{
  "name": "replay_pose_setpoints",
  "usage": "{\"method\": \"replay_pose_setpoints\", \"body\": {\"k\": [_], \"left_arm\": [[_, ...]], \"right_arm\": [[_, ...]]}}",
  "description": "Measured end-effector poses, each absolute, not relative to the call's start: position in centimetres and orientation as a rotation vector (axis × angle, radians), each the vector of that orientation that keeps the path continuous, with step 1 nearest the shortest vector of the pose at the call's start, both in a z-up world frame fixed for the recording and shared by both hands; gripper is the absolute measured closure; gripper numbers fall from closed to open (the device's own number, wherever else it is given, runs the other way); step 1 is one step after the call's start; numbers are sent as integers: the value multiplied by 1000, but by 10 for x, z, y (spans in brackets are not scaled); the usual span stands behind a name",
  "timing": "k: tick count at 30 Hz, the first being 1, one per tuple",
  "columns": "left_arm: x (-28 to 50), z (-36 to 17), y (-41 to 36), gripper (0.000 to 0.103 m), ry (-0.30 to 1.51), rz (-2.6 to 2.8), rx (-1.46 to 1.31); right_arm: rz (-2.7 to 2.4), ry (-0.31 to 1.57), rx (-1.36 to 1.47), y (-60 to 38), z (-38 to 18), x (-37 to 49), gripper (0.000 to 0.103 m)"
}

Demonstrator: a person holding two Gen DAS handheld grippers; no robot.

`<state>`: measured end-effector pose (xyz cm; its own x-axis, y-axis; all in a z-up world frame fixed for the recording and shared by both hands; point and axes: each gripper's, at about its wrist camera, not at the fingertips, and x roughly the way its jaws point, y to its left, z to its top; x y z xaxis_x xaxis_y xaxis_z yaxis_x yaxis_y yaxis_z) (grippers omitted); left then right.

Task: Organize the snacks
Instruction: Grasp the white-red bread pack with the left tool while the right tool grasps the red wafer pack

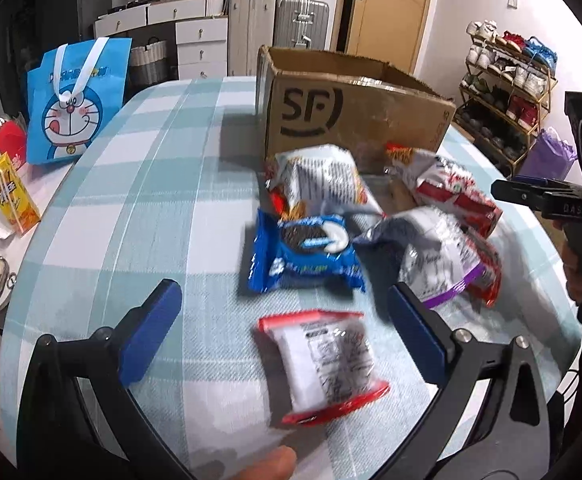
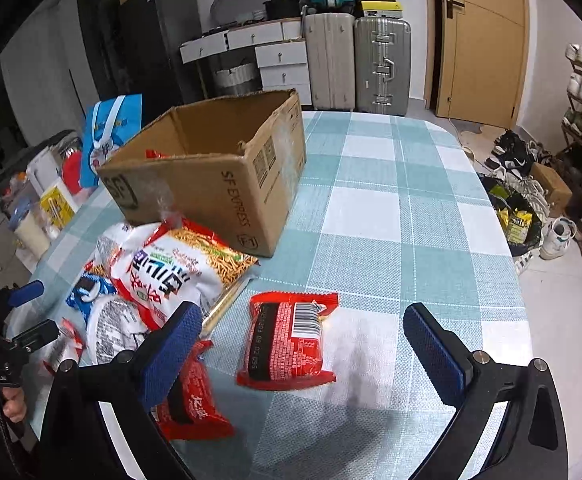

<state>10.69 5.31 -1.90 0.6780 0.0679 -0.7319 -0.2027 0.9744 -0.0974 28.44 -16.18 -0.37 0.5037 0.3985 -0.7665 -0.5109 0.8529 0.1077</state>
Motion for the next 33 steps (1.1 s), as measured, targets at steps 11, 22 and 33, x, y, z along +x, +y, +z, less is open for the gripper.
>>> {"method": "replay_pose_setpoints", "body": {"k": [11,22,33], "left_arm": [[107,-35,54,1,879,149,-162],[107,-37,44,3,924,79,-108],[106,-44,41,25,986,8,-92]], "right_arm": [[587,1008,-168,-157,-36,292,21],[611,1017,-183,-149,-48,293,32],[622,1005,-182,-148,-43,289,37]]}}
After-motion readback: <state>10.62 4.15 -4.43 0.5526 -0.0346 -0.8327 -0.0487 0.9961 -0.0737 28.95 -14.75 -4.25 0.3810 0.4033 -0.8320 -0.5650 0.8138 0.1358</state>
